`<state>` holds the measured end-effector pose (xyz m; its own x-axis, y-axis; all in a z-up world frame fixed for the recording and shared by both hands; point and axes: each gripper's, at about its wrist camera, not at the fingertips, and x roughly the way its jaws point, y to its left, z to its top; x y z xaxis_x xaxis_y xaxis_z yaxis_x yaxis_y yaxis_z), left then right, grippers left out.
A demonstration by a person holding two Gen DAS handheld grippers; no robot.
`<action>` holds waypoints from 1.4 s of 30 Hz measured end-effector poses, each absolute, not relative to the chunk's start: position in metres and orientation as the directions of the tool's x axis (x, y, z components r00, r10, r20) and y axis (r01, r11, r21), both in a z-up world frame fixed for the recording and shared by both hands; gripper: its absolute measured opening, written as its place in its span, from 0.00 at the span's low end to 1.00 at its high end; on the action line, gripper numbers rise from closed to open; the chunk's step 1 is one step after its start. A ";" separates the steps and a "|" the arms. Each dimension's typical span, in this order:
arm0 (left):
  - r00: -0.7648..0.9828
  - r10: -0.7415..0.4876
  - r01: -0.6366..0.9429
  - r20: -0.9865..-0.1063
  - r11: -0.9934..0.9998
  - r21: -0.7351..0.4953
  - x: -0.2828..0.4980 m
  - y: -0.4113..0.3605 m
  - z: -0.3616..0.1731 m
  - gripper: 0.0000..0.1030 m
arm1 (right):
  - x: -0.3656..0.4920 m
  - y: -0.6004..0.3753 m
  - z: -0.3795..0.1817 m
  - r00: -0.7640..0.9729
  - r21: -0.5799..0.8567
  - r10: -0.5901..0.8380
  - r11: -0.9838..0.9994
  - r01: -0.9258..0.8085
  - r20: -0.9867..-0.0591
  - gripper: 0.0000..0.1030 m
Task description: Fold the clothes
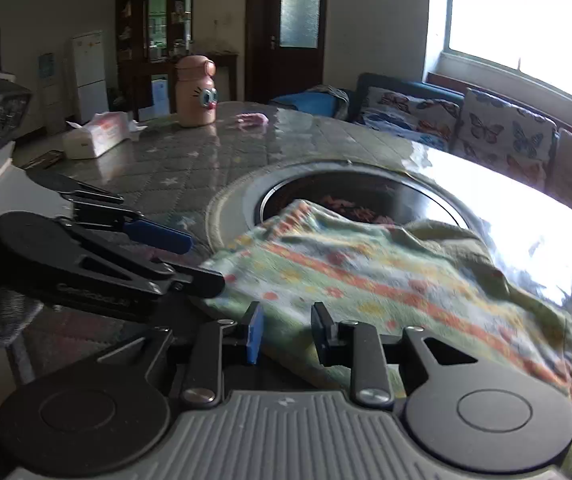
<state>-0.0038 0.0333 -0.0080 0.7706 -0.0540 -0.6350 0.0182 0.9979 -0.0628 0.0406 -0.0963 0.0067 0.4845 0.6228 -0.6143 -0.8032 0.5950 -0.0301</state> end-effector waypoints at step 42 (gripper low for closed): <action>0.677 -0.339 -0.158 -0.653 0.800 -0.579 0.065 0.080 -0.009 0.48 | 0.030 -0.089 0.040 0.389 0.015 0.729 0.479 -0.878 -0.564 0.06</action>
<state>0.0651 0.0799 -0.0090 0.6766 -0.3394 -0.6534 -0.1580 0.7998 -0.5791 0.0295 -0.0886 0.0402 0.3887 0.7289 -0.5636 -0.8776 0.4793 0.0145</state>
